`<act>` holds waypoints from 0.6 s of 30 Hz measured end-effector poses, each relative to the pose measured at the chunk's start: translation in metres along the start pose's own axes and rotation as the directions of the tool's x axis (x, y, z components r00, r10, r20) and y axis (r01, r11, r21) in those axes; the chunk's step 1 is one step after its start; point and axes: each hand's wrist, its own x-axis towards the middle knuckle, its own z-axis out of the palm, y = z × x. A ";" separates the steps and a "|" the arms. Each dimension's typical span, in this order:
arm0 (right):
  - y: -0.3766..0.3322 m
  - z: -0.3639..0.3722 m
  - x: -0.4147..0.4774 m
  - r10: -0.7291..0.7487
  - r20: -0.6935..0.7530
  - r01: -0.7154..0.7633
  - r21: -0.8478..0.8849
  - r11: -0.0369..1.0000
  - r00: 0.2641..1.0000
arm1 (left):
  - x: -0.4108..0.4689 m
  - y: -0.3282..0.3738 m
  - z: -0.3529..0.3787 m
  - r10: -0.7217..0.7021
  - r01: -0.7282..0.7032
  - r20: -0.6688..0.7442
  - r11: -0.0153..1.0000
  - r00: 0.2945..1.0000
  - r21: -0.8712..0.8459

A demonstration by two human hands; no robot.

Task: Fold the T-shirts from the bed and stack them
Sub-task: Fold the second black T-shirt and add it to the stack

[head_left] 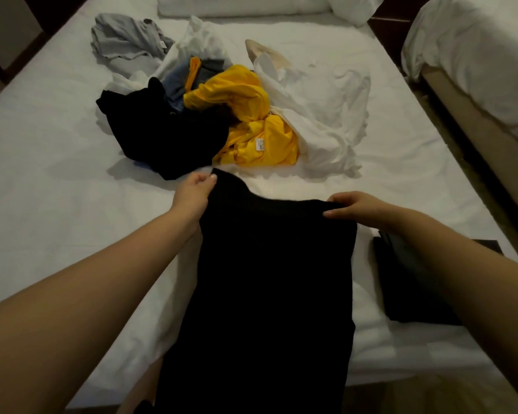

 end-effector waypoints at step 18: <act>0.019 0.010 -0.039 -0.038 -0.013 0.030 -0.384 0.923 0.999 | -0.020 0.000 0.034 -0.386 0.474 0.394 0.867 0.834 -0.153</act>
